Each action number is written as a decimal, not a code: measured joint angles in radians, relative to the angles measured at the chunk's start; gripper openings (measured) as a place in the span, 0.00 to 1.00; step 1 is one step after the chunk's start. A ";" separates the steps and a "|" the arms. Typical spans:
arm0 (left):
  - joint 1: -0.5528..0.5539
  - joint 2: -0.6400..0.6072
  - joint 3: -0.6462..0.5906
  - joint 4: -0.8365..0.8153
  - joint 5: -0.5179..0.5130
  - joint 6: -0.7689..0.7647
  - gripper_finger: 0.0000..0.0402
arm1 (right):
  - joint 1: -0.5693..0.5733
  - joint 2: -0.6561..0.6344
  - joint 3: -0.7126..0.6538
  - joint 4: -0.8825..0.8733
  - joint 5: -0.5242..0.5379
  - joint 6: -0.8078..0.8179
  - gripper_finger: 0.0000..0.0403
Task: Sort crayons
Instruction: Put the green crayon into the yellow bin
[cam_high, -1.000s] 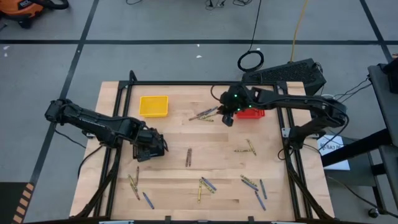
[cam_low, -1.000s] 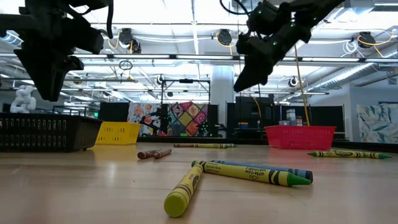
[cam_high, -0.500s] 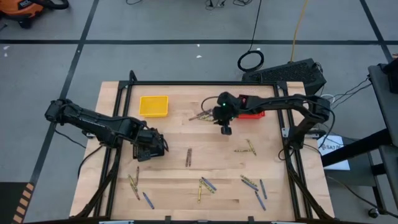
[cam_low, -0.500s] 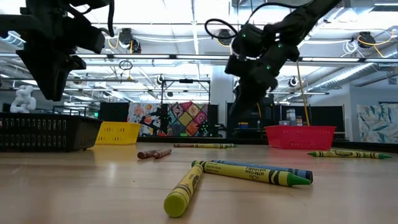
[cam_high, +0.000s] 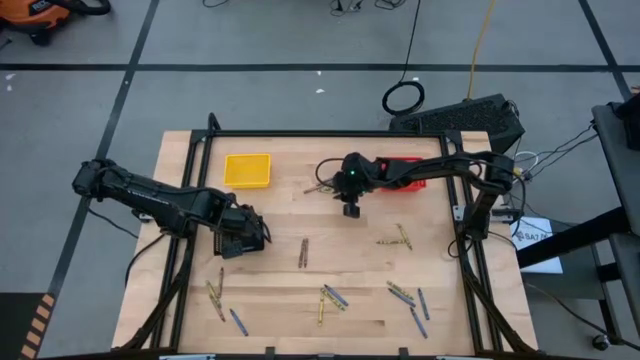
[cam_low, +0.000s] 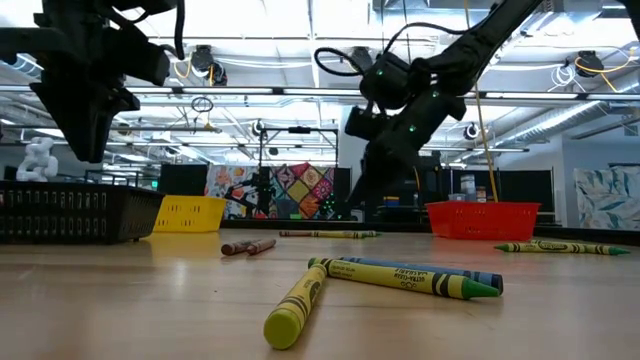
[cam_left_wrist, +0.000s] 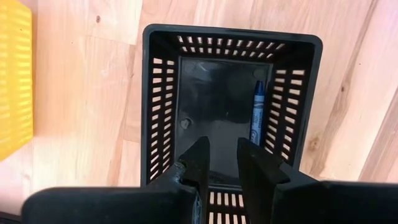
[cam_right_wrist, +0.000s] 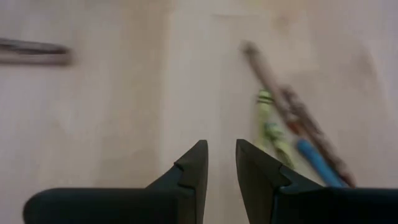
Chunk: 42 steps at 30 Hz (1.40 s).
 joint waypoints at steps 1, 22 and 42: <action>0.000 0.000 0.000 0.000 0.000 0.000 0.19 | 0.000 0.004 0.000 -0.003 0.043 0.014 0.18; 0.000 0.000 0.000 0.000 -0.001 -0.001 0.19 | 0.002 0.018 0.000 -0.019 0.064 0.112 0.29; 0.000 0.000 0.000 0.001 -0.016 0.000 0.19 | 0.000 0.072 0.001 -0.010 0.126 0.135 0.29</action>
